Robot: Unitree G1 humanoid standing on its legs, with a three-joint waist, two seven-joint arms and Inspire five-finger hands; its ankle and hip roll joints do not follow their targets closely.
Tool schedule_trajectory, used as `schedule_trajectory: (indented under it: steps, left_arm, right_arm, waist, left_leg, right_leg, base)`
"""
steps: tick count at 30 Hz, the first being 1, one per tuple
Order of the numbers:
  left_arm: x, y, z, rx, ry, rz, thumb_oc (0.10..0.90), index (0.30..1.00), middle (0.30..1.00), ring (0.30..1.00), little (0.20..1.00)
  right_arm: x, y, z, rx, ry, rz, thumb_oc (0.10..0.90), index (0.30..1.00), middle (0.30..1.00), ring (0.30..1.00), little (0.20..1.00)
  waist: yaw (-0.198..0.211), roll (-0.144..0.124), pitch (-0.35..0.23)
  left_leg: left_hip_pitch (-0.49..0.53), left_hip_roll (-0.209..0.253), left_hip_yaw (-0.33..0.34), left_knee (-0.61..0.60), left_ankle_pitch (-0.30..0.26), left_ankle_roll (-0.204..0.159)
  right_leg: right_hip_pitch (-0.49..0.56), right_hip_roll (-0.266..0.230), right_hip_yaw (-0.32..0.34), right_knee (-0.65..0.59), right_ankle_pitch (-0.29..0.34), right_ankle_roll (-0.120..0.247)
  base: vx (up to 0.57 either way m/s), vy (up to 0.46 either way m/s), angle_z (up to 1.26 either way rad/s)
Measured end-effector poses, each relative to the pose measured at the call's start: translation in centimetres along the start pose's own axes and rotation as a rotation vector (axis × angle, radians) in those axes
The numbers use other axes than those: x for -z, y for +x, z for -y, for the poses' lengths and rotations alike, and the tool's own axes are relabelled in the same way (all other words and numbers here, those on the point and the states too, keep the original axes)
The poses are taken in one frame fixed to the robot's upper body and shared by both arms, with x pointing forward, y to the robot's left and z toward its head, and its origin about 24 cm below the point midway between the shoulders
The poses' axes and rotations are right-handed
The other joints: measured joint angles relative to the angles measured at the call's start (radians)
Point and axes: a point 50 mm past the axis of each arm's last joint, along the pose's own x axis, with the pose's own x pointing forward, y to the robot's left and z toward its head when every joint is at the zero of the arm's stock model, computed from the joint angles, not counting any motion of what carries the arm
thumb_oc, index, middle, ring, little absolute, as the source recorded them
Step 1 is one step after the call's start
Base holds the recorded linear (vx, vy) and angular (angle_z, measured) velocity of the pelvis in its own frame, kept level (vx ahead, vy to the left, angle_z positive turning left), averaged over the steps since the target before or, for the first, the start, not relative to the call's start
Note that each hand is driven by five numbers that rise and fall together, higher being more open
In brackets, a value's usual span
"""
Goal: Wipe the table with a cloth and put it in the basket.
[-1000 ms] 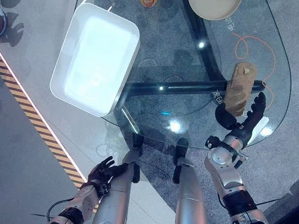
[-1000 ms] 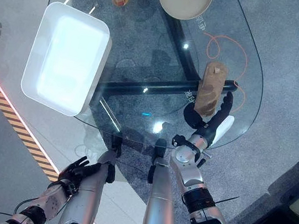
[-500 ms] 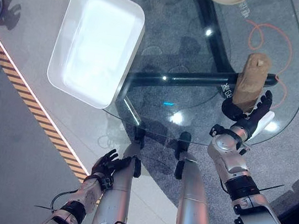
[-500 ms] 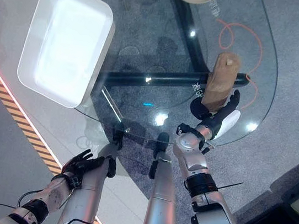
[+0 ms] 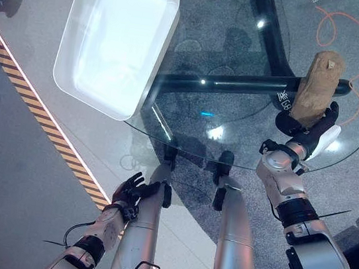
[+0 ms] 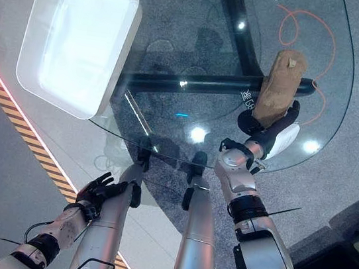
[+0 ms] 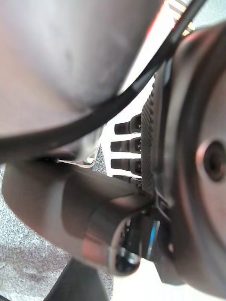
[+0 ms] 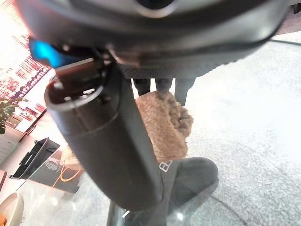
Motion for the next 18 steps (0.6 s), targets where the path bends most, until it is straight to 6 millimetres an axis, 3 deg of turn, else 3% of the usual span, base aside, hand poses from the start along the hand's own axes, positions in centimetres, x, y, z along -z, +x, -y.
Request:
schedule_trajectory:
  steps: [11,12,13,14,15,18]
  left_arm:
    - [-0.7,0.1,0.6,0.020,-0.006,0.021,0.800,0.900,0.900,0.900,0.900]
    - [-0.7,0.1,0.6,0.021,-0.005,0.021,0.800,0.900,0.900,0.900,0.900]
    - [-0.7,0.1,0.7,0.022,-0.005,0.021,0.800,0.900,0.900,0.900,0.900]
    - [-0.7,0.1,0.7,0.022,-0.005,0.021,0.800,0.900,0.900,0.900,0.900]
    - [-0.7,0.1,0.7,0.022,-0.006,0.021,0.800,0.900,0.900,0.900,0.900]
    - [-0.7,0.1,0.7,0.022,-0.005,0.021,0.800,0.900,0.900,0.900,0.900]
  right_arm:
    - [-1.7,1.4,0.6,0.059,0.025,0.035,0.800,0.900,0.900,0.900,0.900]
    - [-1.8,1.5,0.6,0.060,0.026,0.036,0.740,0.848,0.848,0.848,0.840]
    - [-1.8,1.5,0.5,0.060,0.027,0.036,0.333,0.500,0.500,0.500,0.433]
    - [-1.9,1.5,0.6,0.060,0.027,0.037,0.182,0.371,0.371,0.371,0.282]
    - [-1.9,1.6,0.6,0.062,0.025,0.040,0.100,0.300,0.300,0.300,0.200]
    - [-2.0,2.1,1.0,0.060,-0.014,0.048,0.100,0.300,0.300,0.300,0.200]
  waist:
    - [0.019,0.004,0.000]
    - [0.020,0.004,0.000]
    - [0.020,0.004,0.000]
    - [0.021,0.004,0.000]
    - [0.021,0.004,0.000]
    - [0.021,0.004,0.000]
  left_leg:
    - [-0.037,-0.001,-0.002,0.015,0.001,0.000]
    - [-0.037,-0.001,-0.002,0.015,0.001,0.000]
    - [-0.038,-0.001,-0.002,0.015,0.001,0.000]
    - [-0.038,-0.002,-0.002,0.015,0.001,0.000]
    - [-0.038,-0.002,-0.002,0.015,0.001,0.000]
    - [-0.038,-0.003,-0.003,0.015,0.001,0.001]
  right_leg:
    - [-0.035,-0.001,-0.001,0.013,0.000,-0.003]
    - [-0.035,-0.002,-0.001,0.013,0.000,-0.003]
    - [-0.035,-0.002,-0.001,0.013,0.000,-0.003]
    - [-0.035,-0.002,-0.001,0.014,0.000,-0.003]
    - [-0.035,-0.003,-0.001,0.014,-0.001,-0.003]
    - [-0.035,-0.003,-0.002,0.015,-0.001,-0.003]
  base:
    - [0.00,0.000,0.00]
    - [0.00,0.000,0.00]
    - [0.00,0.000,0.00]
    - [0.00,0.000,0.00]
    - [0.00,0.000,0.00]
    - [0.00,0.000,0.00]
